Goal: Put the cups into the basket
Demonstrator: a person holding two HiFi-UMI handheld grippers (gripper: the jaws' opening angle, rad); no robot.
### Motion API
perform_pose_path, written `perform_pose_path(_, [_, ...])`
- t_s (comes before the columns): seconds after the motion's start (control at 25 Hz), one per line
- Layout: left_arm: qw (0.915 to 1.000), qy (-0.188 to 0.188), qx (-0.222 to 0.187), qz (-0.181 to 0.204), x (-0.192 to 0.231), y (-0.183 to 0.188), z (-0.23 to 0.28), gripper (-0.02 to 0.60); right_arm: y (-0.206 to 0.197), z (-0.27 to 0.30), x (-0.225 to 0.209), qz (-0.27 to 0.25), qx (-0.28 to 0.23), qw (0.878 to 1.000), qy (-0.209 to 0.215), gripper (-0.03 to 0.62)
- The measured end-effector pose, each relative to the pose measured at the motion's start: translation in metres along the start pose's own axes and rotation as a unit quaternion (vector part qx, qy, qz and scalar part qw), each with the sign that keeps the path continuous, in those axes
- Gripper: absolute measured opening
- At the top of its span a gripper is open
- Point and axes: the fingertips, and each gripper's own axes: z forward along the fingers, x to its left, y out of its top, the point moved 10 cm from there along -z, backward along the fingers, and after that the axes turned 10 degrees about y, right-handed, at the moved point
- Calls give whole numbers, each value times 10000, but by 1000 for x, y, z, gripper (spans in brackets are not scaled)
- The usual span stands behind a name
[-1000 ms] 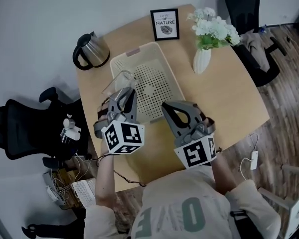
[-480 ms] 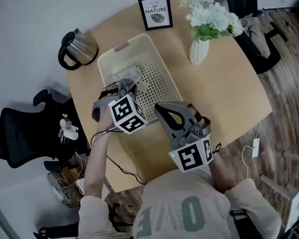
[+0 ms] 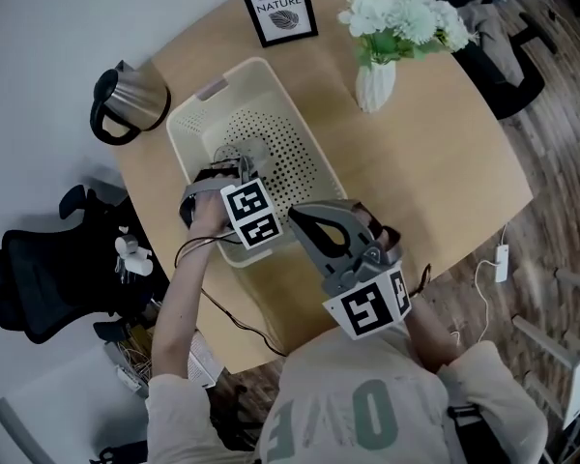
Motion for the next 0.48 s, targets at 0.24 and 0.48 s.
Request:
perform_pose_path(0.24, [9961,-508,225,684,-11,9,21,41,-6,-3,-3,144,27,9999,-24,-2])
perform_pose_path(0.48, [9910,-680,498,1040,-17,10,34,58,-9,-5,-2,212,40,9998,56,-3])
